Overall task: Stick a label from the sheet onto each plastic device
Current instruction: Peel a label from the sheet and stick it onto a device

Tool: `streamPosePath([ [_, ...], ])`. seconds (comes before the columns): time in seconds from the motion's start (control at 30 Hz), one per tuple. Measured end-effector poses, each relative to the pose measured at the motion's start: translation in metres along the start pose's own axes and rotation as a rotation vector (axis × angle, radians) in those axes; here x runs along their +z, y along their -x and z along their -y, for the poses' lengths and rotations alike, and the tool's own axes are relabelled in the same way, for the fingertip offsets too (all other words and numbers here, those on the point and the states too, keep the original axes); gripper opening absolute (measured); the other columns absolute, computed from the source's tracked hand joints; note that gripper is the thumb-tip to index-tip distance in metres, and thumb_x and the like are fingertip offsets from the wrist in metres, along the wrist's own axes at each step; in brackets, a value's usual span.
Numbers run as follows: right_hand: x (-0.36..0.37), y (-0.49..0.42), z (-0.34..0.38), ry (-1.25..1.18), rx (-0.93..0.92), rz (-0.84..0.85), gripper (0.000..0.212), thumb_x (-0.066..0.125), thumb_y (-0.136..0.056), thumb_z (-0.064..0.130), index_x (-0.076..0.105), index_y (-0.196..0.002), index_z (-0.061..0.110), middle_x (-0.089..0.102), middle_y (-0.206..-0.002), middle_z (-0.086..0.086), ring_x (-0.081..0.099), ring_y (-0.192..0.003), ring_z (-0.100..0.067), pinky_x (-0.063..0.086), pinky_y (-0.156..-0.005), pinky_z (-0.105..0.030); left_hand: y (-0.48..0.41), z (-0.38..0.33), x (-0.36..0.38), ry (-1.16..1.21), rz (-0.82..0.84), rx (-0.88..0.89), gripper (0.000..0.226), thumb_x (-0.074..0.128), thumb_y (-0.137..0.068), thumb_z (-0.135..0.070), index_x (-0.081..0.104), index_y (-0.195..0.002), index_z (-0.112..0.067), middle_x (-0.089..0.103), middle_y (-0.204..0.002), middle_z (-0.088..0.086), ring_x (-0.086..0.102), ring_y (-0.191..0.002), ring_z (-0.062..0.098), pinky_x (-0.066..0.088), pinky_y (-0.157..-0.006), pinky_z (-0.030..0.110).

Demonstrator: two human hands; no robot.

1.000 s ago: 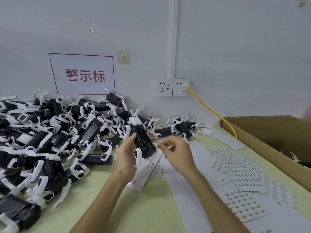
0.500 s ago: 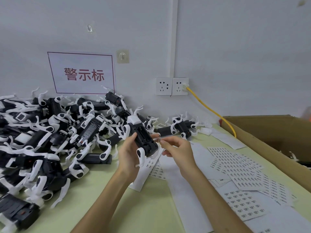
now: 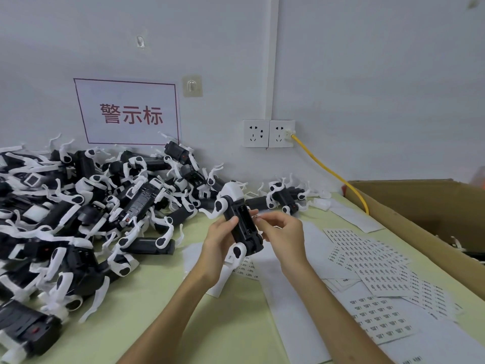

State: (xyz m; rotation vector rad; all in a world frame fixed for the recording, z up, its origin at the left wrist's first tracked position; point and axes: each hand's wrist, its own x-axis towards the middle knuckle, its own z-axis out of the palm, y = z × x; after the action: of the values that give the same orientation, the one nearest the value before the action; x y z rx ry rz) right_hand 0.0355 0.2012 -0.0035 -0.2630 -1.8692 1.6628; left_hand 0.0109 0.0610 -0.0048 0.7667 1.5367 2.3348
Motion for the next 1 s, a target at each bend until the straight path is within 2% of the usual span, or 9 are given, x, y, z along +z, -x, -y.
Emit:
streamPosePath([
  [0.13,0.001,0.0,-0.001,-0.002,0.018,-0.018,0.013,0.075,-0.084,0.01,0.074,-0.075,0.02,0.068,-0.063,0.009,0.061,-0.052,-0.002,0.05,-0.064,-0.029,-0.001,0.004,0.0,0.048,0.025,-0.007,0.057,0.051,-0.089,-0.035,0.062,-0.133,-0.001,0.069,-0.116,0.022,0.066,-0.098,0.038,0.06,-0.087,0.044],
  [0.23,0.003,0.003,0.001,0.052,-0.018,-0.022,0.008,0.074,-0.087,0.014,0.074,-0.079,0.018,0.07,-0.072,0.006,0.064,-0.063,-0.004,0.055,-0.071,-0.033,-0.002,0.007,-0.002,-0.005,0.017,0.037,0.053,0.049,-0.091,-0.035,0.064,-0.131,-0.002,0.072,-0.12,0.017,0.07,-0.105,0.031,0.06,-0.081,0.033],
  [0.3,0.006,0.006,0.005,0.068,-0.114,-0.009,0.01,0.072,-0.088,0.012,0.071,-0.079,0.017,0.069,-0.071,0.008,0.062,-0.064,-0.008,0.052,-0.067,-0.027,-0.002,0.007,-0.004,-0.036,-0.053,0.066,0.049,0.049,-0.093,-0.036,0.069,-0.125,-0.006,0.073,-0.122,0.011,0.069,-0.115,0.022,0.057,-0.086,0.027],
  [0.4,0.006,0.01,0.011,-0.091,-0.167,0.002,0.015,0.07,-0.089,0.007,0.067,-0.078,0.017,0.061,-0.061,0.013,0.051,-0.051,-0.008,0.045,-0.056,-0.02,-0.007,0.006,-0.014,-0.039,-0.293,0.025,0.039,0.056,-0.085,-0.045,0.076,-0.107,-0.02,0.076,-0.115,-0.002,0.065,-0.114,0.014,0.044,-0.098,0.034],
  [0.5,0.003,0.008,0.016,-0.282,-0.052,0.057,0.009,0.069,-0.091,0.009,0.072,-0.085,0.015,0.059,-0.06,0.008,0.047,-0.053,-0.006,0.04,-0.054,-0.019,-0.009,-0.006,-0.032,0.156,-0.437,-0.045,0.02,0.075,-0.074,-0.038,0.07,-0.086,-0.023,0.071,-0.083,-0.004,0.061,-0.075,0.011,0.042,-0.069,0.027],
  [0.6,0.001,0.006,0.017,-0.534,0.189,0.207,0.015,0.061,-0.094,0.012,0.075,-0.096,0.014,0.049,-0.057,0.0,0.037,-0.049,-0.009,0.028,-0.052,-0.023,-0.01,-0.013,-0.037,0.414,-0.473,-0.058,0.009,0.073,-0.085,-0.025,0.067,-0.084,-0.018,0.066,-0.083,-0.001,0.061,-0.065,0.011,0.049,-0.056,0.019],
  [0.8,0.019,0.025,0.019,-0.745,0.415,0.55,0.041,0.063,-0.077,0.023,0.074,-0.116,0.018,0.035,-0.048,0.0,0.022,-0.043,-0.011,0.023,-0.041,-0.022,-0.009,-0.012,-0.024,0.595,-0.413,-0.054,0.012,0.069,-0.092,-0.018,0.072,-0.09,-0.006,0.073,-0.09,0.007,0.077,-0.088,0.022,0.061,-0.073,0.025],
  [0.9,0.029,0.035,0.018,-0.766,0.469,0.605,0.042,0.06,-0.08,0.022,0.074,-0.12,0.023,0.034,-0.048,0.001,0.022,-0.042,-0.01,0.022,-0.041,-0.021,-0.007,-0.012,-0.02,0.612,-0.341,-0.032,0.015,0.071,-0.085,-0.022,0.071,-0.089,-0.008,0.067,-0.088,0.005,0.075,-0.098,0.025,0.059,-0.086,0.031],
  [1.0,0.033,0.041,0.016,-0.778,0.513,0.614,0.044,0.058,-0.081,0.021,0.073,-0.122,0.027,0.03,-0.05,0.0,0.016,-0.046,-0.011,0.015,-0.044,-0.023,-0.005,-0.012,-0.018,0.596,-0.28,-0.076,0.019,0.072,-0.082,-0.026,0.066,-0.091,-0.011,0.068,-0.101,0.006,0.074,-0.104,0.024,0.052,-0.097,0.037],
])
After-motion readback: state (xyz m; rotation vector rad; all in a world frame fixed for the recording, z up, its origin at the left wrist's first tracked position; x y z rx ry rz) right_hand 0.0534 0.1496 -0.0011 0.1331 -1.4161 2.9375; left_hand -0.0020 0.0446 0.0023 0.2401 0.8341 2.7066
